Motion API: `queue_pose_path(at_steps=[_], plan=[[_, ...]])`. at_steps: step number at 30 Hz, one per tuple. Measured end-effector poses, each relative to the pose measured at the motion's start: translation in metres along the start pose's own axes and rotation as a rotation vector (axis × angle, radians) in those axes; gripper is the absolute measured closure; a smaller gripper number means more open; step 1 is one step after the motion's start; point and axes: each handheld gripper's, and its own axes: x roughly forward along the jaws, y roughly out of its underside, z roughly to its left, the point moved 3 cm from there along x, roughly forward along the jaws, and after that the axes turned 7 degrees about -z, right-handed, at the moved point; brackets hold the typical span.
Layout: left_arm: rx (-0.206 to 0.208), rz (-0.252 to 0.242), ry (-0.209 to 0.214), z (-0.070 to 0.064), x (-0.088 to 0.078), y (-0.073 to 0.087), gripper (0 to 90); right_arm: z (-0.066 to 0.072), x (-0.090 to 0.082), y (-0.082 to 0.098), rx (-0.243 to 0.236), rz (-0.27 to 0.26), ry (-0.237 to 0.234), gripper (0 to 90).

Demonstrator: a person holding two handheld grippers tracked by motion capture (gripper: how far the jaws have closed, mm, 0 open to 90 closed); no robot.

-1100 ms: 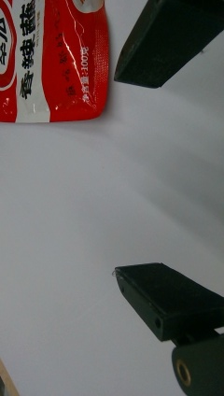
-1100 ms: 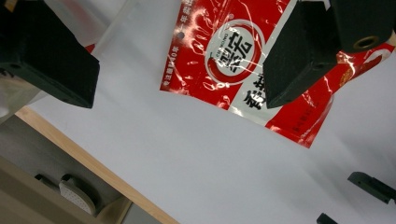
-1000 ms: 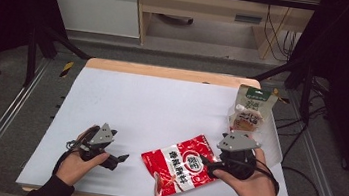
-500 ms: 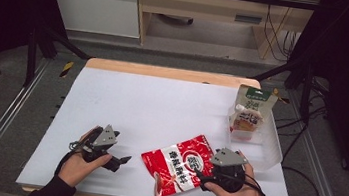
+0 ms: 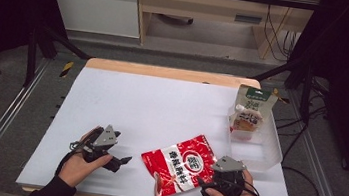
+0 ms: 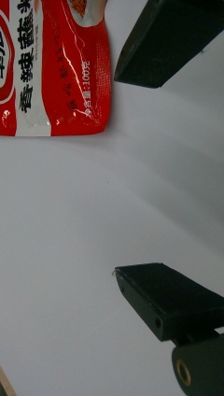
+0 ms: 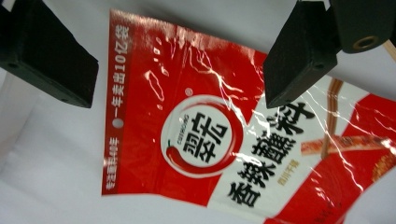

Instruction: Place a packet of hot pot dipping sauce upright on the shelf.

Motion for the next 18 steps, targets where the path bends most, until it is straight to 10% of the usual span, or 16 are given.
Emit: queue_pose_path(at_steps=[18], plan=[[0.002, 0.002, 0.012, -0.001, 0.001, 0.0, 6.8, -0.016, 0.005, 0.023, 0.1, 0.052, -0.026, 8.7]])
